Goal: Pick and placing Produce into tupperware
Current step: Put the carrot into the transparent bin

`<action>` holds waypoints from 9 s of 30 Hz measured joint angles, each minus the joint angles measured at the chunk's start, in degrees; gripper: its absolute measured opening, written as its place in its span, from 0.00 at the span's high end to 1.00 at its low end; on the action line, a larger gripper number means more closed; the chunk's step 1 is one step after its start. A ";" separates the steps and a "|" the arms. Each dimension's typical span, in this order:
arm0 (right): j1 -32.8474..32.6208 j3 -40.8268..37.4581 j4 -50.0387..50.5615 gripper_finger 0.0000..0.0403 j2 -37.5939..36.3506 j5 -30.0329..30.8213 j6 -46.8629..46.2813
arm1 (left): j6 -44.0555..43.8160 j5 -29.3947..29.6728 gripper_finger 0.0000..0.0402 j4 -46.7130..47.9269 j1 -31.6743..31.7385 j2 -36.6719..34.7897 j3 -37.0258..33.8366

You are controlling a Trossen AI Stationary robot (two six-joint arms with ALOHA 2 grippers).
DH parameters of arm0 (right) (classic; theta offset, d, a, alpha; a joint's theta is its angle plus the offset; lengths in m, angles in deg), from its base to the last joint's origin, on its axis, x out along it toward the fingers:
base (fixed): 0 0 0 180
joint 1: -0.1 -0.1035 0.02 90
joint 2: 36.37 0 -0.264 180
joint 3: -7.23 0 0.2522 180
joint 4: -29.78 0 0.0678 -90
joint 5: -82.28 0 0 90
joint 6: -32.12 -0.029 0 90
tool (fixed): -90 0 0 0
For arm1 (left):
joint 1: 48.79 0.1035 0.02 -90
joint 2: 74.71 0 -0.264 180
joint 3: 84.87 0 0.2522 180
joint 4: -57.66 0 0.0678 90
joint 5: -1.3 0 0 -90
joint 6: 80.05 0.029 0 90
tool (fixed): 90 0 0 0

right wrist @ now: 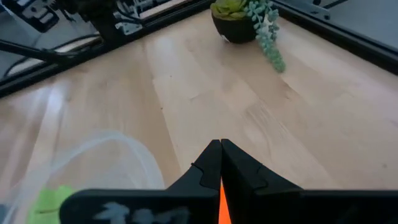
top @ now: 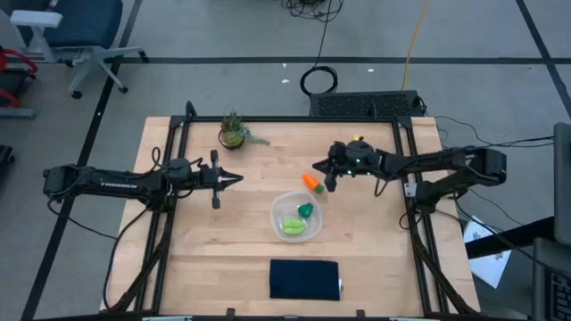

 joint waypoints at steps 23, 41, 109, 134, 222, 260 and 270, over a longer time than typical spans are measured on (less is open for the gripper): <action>2.58 17.94 35.61 0.97 1.32 -5.55 3.78 | -0.48 0.37 0.94 0.02 -0.02 0.07 0.00; 3.07 20.76 40.20 0.28 8.72 -5.74 -1.95 | -0.59 0.42 0.94 0.00 -0.02 0.07 0.00; 1.89 31.12 45.86 0.08 27.63 -5.69 0.04 | -1.33 0.42 0.94 3.93 0.00 0.11 -0.02; 1.11 31.18 46.26 0.33 29.94 -4.84 4.18 | -1.29 0.42 0.94 3.96 0.00 0.11 -0.02; -1.84 6.27 20.10 0.61 -8.89 -19.17 8.27 | -3.02 0.42 0.94 3.53 -0.06 0.09 -0.02; -6.08 15.52 18.03 0.61 2.41 -17.67 10.63 | -3.66 0.42 0.94 3.14 -0.06 0.10 -0.02; -7.76 30.85 35.32 0.61 12.87 -17.98 16.55 | -3.65 0.42 0.94 3.00 -0.06 0.11 -0.02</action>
